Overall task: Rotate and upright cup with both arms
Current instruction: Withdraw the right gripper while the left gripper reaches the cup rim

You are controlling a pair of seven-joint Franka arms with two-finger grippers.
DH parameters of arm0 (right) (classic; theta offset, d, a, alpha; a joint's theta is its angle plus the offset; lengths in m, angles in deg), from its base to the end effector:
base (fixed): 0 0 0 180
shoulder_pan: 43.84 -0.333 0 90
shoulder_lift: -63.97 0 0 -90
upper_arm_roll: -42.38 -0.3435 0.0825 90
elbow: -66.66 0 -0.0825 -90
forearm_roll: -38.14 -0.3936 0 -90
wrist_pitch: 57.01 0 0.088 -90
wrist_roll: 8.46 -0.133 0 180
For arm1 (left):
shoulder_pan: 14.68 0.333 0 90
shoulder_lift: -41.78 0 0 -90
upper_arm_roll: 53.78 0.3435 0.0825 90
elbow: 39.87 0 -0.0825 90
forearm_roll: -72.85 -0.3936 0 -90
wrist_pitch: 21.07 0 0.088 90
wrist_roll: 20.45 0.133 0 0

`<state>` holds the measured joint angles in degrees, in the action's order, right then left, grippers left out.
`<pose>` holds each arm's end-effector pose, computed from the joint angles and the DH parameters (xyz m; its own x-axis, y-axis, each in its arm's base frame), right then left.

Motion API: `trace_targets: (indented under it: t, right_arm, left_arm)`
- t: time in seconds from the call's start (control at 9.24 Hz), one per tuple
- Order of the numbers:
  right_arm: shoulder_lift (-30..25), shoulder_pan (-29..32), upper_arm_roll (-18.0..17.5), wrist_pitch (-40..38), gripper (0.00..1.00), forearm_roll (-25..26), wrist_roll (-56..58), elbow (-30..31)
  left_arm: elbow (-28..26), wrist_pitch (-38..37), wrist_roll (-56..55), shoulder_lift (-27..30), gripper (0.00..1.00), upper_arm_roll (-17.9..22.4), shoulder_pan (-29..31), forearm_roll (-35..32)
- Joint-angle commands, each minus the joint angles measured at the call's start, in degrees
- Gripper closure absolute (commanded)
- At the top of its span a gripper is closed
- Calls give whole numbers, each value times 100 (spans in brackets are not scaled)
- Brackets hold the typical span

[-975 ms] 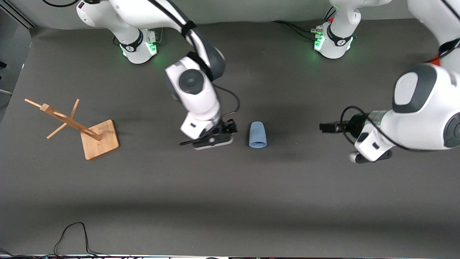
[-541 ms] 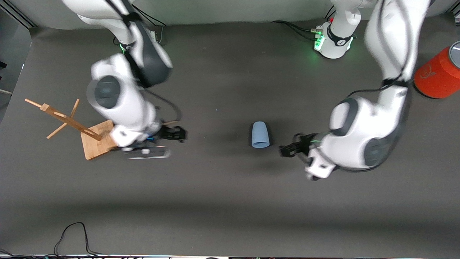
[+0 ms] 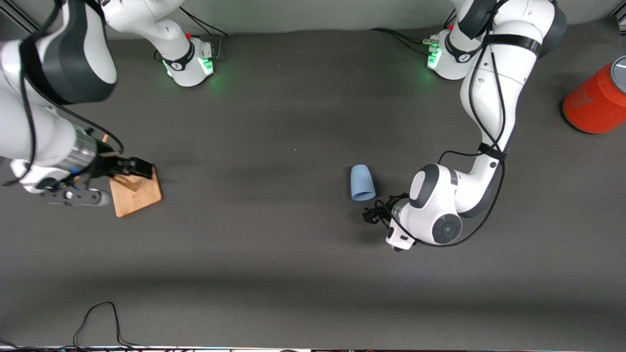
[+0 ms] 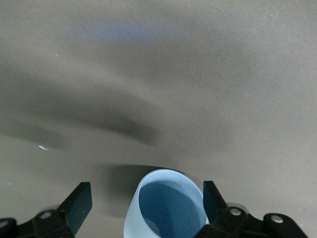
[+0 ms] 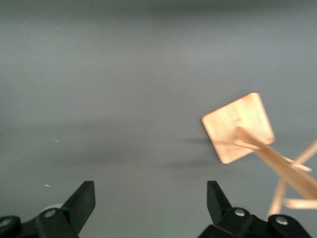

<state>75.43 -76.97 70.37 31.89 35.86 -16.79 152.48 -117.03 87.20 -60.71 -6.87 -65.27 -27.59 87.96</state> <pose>0.6073 0.0859 0.5535 0.9918 -0.0585 -0.1135 -0.0506 -0.9962 0.0710 0.6644 -0.2990 0.1968 0.8070 0.3634 -0.4655 0.4433 -0.8936 0.0708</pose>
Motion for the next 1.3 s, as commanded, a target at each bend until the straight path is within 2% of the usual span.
trace_targets:
  t: [0.0,0.32,0.43,0.54,0.65,0.76,0.87,0.97,1.19]
  right_arm:
    - [-389,-88,267,-224,0,280,270,137]
    - [-539,-79,312,-268,0,254,305,155]
    - [-600,-114,321,-294,0,254,306,155]
    - [-662,-80,365,-295,0,236,306,172]
    - [-715,251,278,-295,0,219,314,242]
    - [-959,794,-375,-277,0,210,358,443]
    - [-1196,1591,-1243,-216,0,218,428,758]
    - [-1355,2217,-1878,-163,0,218,437,935]
    - [-1436,2626,-2471,-154,0,218,551,1016]
  left_arm:
    - [149,-341,-166,-127,0,15,-36,-61]
    - [-254,-579,-149,-154,4,15,-27,79]
    - [-307,-692,-140,-154,31,15,-10,315]
    - [-299,-824,-149,-154,82,6,-9,456]
    - [-273,-895,-149,-154,100,6,17,666]
    - [-264,-922,-166,-146,100,6,95,860]
    - [-246,-1000,-114,-111,100,-2,192,914]
    - [-116,-1062,-79,-58,100,-11,184,897]
    - [278,-1037,-78,161,100,-125,105,801]
